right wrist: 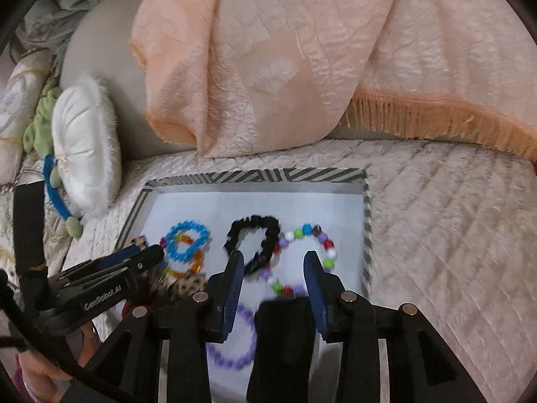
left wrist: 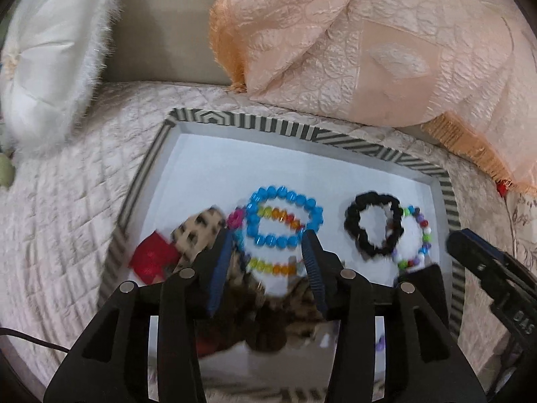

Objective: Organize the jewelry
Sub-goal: 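Withdraw both grippers from the tray toward the remaining bracelets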

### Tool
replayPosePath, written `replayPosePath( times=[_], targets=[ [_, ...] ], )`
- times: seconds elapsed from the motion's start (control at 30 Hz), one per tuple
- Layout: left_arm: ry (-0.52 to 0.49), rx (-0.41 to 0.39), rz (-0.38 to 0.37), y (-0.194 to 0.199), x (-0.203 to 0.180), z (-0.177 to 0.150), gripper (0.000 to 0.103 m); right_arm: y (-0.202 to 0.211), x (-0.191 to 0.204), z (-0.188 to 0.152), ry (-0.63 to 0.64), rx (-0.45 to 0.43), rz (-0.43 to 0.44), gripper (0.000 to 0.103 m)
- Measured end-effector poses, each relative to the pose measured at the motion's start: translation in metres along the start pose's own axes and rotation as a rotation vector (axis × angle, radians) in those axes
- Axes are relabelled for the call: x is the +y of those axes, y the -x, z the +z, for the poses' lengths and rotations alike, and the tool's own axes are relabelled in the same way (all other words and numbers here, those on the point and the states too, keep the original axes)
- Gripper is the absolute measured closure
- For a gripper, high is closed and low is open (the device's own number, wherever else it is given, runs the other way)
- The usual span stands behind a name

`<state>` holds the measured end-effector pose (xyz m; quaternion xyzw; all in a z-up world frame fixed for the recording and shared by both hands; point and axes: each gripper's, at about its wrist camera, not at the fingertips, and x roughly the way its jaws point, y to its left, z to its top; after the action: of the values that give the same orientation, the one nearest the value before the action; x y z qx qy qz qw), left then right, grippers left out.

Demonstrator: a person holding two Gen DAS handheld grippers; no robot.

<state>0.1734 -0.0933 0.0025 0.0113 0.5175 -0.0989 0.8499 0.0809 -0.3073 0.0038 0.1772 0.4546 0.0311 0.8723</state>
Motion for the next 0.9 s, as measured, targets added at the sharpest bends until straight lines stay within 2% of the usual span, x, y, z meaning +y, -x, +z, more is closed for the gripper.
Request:
replayPosePath(
  times=[0.27, 0.53, 0.9],
  targets=[
    [-0.011, -0.064, 0.063, 0.05, 0.001, -0.046, 0.061, 0.043, 0.017, -0.039, 0.053, -0.019, -0.029, 0.068],
    [-0.036, -0.136, 0.078, 0.096, -0.006, -0.09, 0.06, 0.077, 0.028, -0.083, 0.058, -0.027, -0.027, 0.066],
    [-0.037, -0.178, 0.091, 0.126, -0.011, -0.137, 0.06, 0.103, 0.035, -0.12, 0.078, -0.035, -0.055, 0.063]
  ],
)
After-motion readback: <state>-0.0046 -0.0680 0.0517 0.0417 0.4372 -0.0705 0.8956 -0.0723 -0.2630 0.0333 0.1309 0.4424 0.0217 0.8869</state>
